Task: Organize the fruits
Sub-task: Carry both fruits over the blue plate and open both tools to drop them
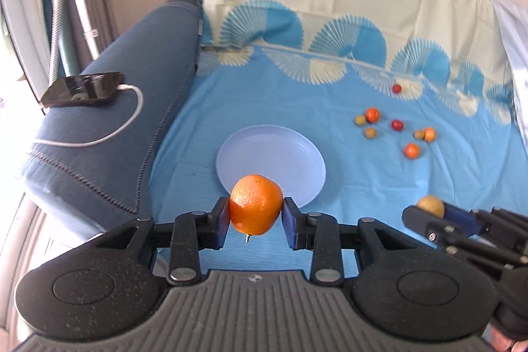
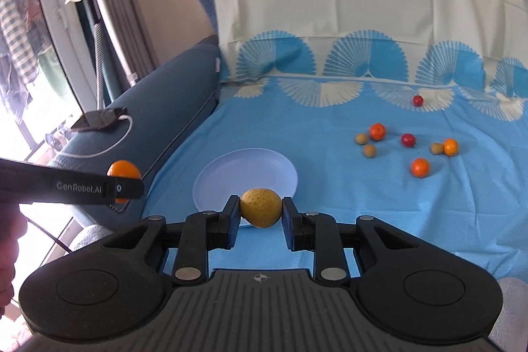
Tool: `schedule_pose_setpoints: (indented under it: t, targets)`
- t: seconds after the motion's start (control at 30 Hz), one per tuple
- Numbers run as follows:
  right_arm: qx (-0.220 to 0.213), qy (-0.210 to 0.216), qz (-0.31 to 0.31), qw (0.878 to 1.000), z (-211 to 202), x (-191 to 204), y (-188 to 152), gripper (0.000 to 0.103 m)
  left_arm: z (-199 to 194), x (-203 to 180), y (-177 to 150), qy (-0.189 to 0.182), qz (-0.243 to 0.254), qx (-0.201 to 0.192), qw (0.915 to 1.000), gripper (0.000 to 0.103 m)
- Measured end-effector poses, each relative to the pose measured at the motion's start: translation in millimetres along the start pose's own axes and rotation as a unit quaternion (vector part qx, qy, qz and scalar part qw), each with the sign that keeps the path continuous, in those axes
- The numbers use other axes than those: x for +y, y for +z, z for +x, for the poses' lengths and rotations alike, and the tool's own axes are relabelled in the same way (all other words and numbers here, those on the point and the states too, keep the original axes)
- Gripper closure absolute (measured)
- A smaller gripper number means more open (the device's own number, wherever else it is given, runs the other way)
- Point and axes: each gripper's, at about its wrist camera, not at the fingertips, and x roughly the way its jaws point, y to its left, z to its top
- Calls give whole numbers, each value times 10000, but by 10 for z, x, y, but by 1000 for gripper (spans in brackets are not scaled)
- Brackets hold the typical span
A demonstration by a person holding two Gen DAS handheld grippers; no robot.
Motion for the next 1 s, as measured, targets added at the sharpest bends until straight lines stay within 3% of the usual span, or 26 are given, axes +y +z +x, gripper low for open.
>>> schedule_pose_setpoints:
  t: [0.17, 0.4, 0.6, 1.0]
  targets:
    - [45, 25, -440, 9990, 23, 208, -5, 75, -114, 198, -106, 39, -274, -83, 9996, 65]
    - [134, 26, -419, 9990, 73, 195, -16, 75, -29, 198, -96, 141, -272, 15, 9995, 65]
    - [309, -34, -397, 9987, 298, 140, 34, 75, 341, 145, 71, 247, -141, 319, 9991, 65]
    - [655, -13, -201, 9976, 1120, -32, 199, 75, 1225, 86, 374, 399, -83, 841, 9956, 65]
